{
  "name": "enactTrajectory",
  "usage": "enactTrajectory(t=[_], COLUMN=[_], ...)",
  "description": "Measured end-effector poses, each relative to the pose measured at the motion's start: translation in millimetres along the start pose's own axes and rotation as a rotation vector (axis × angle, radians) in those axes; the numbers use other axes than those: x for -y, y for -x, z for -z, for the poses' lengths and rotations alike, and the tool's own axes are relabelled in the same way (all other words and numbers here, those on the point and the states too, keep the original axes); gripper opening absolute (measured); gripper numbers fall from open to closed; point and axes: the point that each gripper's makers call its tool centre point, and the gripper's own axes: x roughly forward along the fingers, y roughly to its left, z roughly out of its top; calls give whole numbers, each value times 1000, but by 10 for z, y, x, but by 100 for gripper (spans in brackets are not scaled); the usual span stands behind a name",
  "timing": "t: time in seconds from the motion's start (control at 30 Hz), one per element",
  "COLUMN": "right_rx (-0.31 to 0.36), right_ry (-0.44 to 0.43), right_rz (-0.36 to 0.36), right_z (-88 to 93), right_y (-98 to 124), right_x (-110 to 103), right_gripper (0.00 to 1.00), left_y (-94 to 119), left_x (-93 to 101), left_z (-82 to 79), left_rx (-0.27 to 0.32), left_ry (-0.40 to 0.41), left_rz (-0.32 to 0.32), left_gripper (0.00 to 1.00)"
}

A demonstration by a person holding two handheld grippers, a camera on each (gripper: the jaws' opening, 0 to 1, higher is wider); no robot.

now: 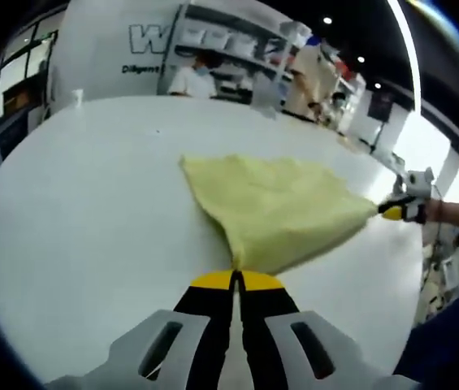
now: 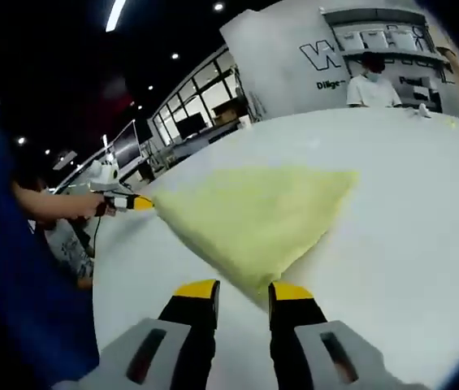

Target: Fold the garment on the visible template until the final outline fits inside the template.

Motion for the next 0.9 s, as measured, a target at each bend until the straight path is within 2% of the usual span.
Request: enactTrajectory(t=[0.1, 0.27, 0.47, 0.63, 0.9], right_rx=[16, 56, 56, 61, 51], right_ry=[-17, -57, -74, -84, -94], right_rz=[-27, -23, -17, -20, -44], right_z=[-23, -81, -72, -66, -100], right_y=[10, 53, 59, 68, 137], right_x=[-78, -19, -10, 80, 25], right_gripper=[13, 0, 0, 0, 0], left_y=[-4, -8, -7, -11, -14], left_x=[2, -24, -17, -12, -9], left_z=[6, 19, 15, 16, 21], left_rx=[-3, -5, -6, -7, -8], left_ry=[-2, 0, 0, 2, 7], left_rz=[0, -3, -5, -5, -2], left_gripper=[1, 1, 1, 1, 1])
